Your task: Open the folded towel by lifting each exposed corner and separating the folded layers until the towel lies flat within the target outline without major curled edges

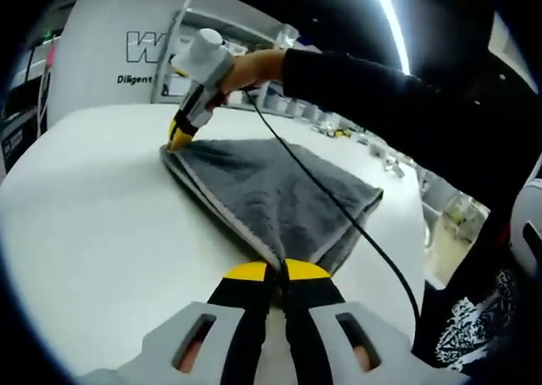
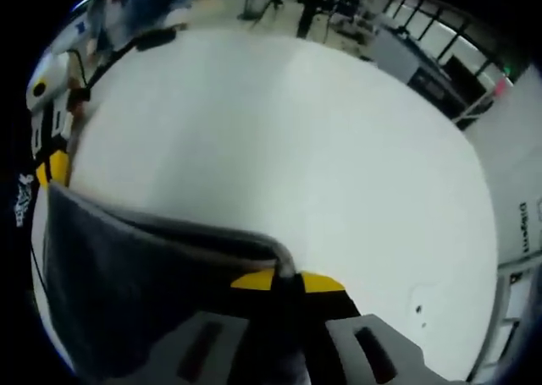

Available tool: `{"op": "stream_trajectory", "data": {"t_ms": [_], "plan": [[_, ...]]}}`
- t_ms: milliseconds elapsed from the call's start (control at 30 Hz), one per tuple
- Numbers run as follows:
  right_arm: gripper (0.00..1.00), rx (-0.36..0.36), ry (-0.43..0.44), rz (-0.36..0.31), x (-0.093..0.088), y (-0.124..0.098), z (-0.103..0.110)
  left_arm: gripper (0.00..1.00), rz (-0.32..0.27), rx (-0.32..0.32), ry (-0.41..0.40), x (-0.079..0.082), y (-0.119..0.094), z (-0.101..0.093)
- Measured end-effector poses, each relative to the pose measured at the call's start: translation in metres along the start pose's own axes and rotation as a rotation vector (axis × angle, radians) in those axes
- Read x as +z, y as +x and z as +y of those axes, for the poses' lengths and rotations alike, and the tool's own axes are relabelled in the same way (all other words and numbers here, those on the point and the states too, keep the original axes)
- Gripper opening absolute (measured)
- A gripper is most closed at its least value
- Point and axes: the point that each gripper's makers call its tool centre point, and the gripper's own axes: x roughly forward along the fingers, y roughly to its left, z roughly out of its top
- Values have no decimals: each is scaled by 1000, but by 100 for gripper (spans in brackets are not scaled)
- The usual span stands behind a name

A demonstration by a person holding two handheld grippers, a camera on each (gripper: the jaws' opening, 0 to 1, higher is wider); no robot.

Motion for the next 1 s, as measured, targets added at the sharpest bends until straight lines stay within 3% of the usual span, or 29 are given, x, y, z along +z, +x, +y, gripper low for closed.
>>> {"op": "stream_trajectory", "data": {"t_ms": [367,633,800,1000], "plan": [[5,-32,-8,-7,4,4,-7,3,8,36,5,-1,-7,17],[6,-39,-18,-1,5,4,-6,4,0,36,5,-2,-6,16],[12,-49,-18,-2,6,1,-9,13,-17,36,17,1,-7,15],[14,-51,4,-23,7,-7,-15,10,-32,49,35,4,-11,15]]}}
